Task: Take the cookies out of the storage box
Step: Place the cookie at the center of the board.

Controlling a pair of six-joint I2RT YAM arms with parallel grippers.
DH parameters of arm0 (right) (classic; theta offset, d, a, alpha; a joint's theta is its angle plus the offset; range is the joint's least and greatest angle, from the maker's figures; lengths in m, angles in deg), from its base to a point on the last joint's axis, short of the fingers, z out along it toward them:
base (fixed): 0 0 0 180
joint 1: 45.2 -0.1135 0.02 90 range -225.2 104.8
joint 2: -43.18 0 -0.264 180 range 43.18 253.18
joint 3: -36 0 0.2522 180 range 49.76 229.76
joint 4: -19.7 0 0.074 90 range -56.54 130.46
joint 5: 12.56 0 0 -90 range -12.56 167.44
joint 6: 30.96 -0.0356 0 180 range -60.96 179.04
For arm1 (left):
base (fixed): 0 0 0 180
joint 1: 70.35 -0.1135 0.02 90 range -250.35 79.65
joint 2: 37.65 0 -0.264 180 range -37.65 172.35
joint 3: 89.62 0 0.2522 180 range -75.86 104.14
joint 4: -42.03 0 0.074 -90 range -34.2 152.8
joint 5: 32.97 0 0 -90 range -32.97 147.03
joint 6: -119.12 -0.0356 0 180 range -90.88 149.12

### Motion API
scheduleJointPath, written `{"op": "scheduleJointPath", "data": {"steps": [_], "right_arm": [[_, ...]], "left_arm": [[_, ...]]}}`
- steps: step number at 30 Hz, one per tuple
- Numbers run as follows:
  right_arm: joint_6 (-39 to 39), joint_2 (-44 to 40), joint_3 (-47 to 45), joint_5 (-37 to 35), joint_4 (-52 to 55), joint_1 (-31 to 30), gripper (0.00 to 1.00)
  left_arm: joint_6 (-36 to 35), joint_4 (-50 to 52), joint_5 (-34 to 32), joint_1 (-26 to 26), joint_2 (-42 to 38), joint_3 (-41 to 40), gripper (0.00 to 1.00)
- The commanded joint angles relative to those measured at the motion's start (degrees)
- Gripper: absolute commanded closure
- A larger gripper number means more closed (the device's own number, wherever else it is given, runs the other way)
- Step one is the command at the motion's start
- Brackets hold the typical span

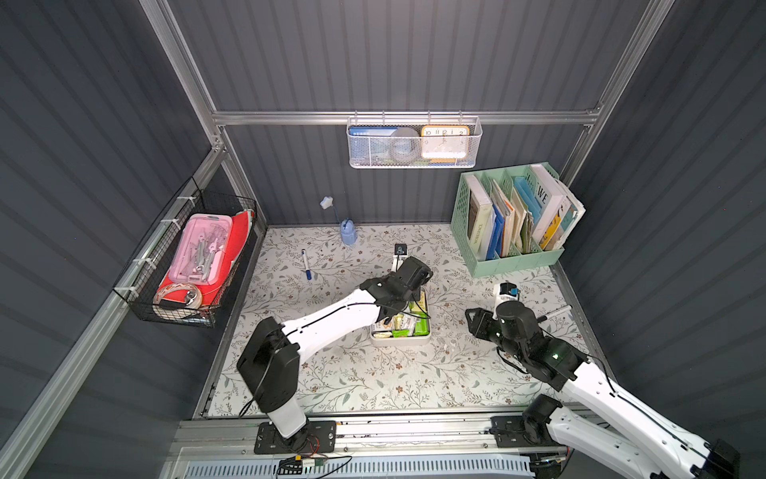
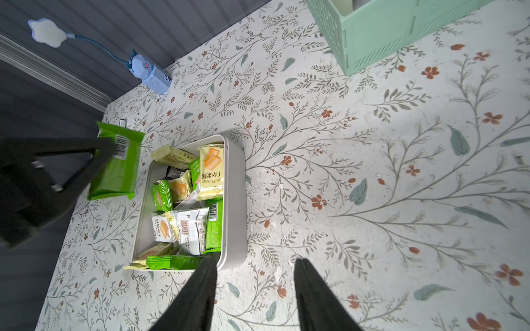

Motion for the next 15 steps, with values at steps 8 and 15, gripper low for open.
{"op": "scheduleJointPath", "data": {"steps": [8, 15], "right_arm": [[-2.6, -8.7, -0.5, -0.1, 12.8, 0.4, 0.51], [-2.7, -17.5, 1.4, -2.0, 26.4, 0.5, 0.52]], "left_arm": [[18.2, -38.1, 21.7, 4.5, 0.5, -12.1, 0.97], [26.9, -48.6, 16.9, 10.1, 11.9, -10.4, 0.96]]}}
